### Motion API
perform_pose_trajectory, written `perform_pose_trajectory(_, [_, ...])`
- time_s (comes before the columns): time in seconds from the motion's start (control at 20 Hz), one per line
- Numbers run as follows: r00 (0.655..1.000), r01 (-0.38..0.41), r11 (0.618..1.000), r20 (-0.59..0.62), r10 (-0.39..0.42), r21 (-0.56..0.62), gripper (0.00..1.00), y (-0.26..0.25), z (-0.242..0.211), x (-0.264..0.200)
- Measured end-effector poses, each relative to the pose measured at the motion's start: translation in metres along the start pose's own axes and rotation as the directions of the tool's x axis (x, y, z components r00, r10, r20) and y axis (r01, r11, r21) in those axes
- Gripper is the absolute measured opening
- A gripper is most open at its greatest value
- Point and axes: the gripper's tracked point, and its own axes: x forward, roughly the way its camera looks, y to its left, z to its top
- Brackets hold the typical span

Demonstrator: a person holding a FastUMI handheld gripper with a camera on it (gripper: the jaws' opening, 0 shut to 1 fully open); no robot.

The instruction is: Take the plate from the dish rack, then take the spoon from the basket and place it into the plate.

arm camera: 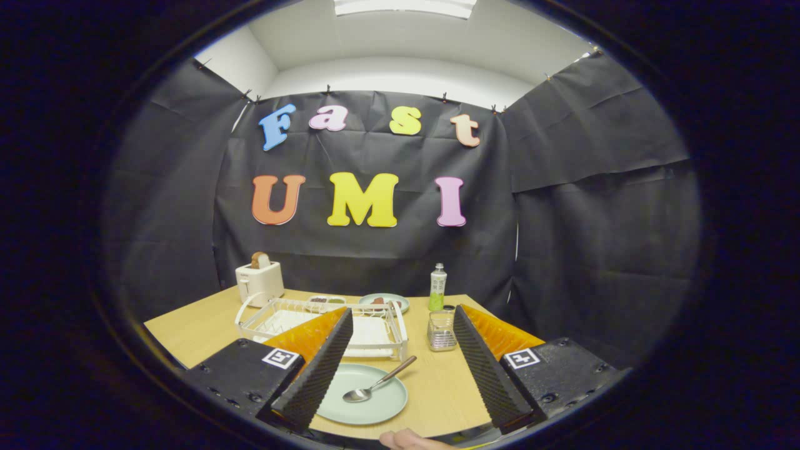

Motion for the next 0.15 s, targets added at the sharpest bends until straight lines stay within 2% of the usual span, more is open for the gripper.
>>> perform_pose_trajectory(0.15, [1.0, 0.003, 1.0, -0.003, -0.003, 0.005, 1.0, -0.0028, -0.0001, 0.0001])
